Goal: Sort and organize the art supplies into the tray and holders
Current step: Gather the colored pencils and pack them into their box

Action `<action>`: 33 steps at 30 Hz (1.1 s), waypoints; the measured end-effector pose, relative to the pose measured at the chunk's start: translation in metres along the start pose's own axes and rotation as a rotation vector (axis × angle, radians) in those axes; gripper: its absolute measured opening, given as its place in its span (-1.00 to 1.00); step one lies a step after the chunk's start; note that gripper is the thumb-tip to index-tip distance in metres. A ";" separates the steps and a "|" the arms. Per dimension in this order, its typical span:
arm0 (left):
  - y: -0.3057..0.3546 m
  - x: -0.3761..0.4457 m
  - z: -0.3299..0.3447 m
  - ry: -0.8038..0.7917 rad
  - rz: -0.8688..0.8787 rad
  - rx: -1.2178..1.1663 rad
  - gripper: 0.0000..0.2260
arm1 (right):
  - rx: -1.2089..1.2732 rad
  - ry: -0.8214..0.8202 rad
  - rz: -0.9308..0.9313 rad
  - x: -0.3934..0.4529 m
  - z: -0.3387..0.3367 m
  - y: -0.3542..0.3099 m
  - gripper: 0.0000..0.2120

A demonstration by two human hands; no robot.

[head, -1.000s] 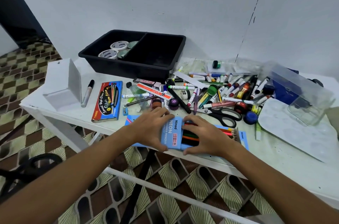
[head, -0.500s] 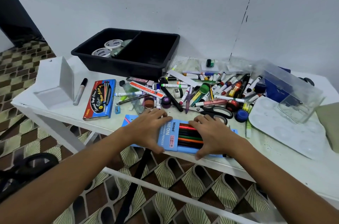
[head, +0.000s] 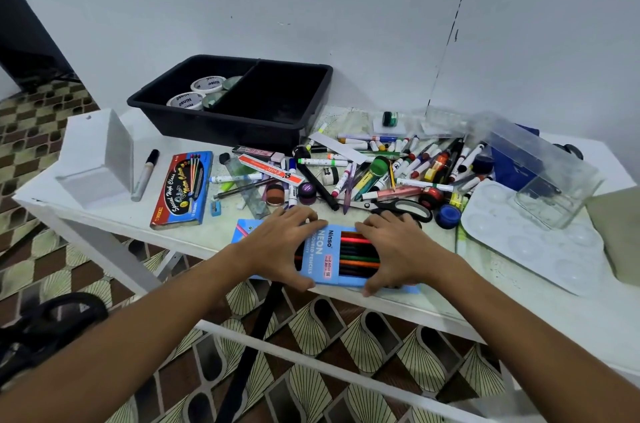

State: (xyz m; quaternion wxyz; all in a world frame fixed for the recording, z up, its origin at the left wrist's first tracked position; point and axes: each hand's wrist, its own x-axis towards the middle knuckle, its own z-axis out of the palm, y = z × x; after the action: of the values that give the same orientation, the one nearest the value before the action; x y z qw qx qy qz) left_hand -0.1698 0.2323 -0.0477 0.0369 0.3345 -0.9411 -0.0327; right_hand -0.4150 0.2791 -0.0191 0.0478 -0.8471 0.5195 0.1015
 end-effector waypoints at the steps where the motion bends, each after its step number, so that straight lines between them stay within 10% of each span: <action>1: 0.001 0.001 0.000 0.004 0.001 -0.003 -0.05 | 0.009 0.024 -0.012 0.001 0.001 -0.001 0.04; 6: -0.003 -0.002 0.000 0.044 -0.027 -0.042 -0.07 | 0.185 0.044 0.054 -0.008 -0.013 0.014 0.00; 12: -0.013 -0.005 -0.006 0.130 -0.054 -0.052 -0.07 | 0.955 0.394 0.256 -0.008 -0.001 0.043 -0.63; 18: -0.016 -0.003 -0.018 0.206 -0.092 -0.051 -0.08 | 1.250 0.341 0.232 0.003 0.014 0.038 -0.54; 33: -0.002 0.002 -0.024 0.341 -0.108 -0.022 -0.12 | 1.068 0.791 0.258 0.019 -0.004 -0.014 -0.81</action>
State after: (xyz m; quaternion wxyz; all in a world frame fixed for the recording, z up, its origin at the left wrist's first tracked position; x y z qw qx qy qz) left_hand -0.1681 0.2285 -0.0235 0.1978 0.3849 -0.9014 0.0124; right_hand -0.3940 0.2684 -0.0195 0.2536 -0.6117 0.5736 -0.4821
